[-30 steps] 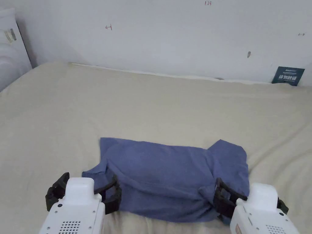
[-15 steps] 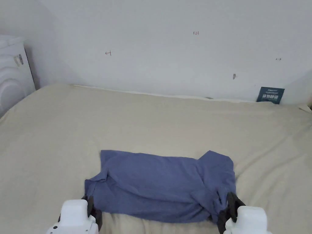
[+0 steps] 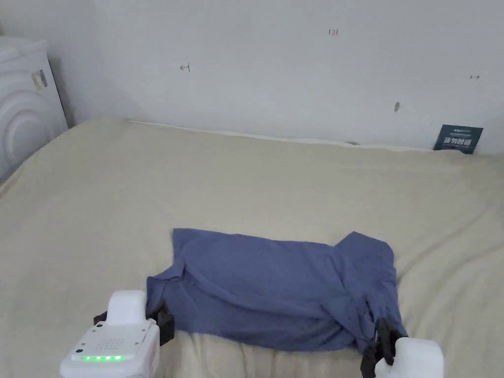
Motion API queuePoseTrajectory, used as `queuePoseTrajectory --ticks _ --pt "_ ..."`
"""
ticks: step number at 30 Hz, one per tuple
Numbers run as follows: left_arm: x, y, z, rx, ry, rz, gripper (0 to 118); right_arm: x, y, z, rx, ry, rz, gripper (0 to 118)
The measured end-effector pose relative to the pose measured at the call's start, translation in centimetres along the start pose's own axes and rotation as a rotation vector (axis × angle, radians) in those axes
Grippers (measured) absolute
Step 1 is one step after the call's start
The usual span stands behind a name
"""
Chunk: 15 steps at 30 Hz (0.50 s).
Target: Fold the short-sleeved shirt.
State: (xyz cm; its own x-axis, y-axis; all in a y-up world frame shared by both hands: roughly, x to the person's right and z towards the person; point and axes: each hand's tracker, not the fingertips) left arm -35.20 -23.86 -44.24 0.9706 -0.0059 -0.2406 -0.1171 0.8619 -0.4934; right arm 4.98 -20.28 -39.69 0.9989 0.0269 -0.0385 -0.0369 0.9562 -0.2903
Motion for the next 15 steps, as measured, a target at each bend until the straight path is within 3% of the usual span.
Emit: queuePoseTrajectory --ticks 1,12,13,14,15 --pt "-0.2 -0.2 -1.5 -0.04 -0.014 -0.001 118 -0.1 -0.1 -0.5 -0.026 0.01 0.004 2" --pt "-1.2 -2.8 -13.3 -0.285 -0.048 -0.015 115 -2.0 -2.3 -3.2 -0.159 0.05 0.067 2" --pt "-1.1 -3.1 -13.6 -0.302 -0.056 -0.02 104 -2.0 -2.4 -3.4 -0.168 0.054 0.072 2" --pt "-0.9 -3.5 -13.4 -0.295 -0.059 -0.028 63 -2.0 -2.5 -3.5 -0.174 0.057 0.076 2" --pt "-0.6 -3.8 -13.2 -0.283 -0.066 -0.034 35 -2.0 -2.6 -3.6 -0.177 0.056 0.081 2"
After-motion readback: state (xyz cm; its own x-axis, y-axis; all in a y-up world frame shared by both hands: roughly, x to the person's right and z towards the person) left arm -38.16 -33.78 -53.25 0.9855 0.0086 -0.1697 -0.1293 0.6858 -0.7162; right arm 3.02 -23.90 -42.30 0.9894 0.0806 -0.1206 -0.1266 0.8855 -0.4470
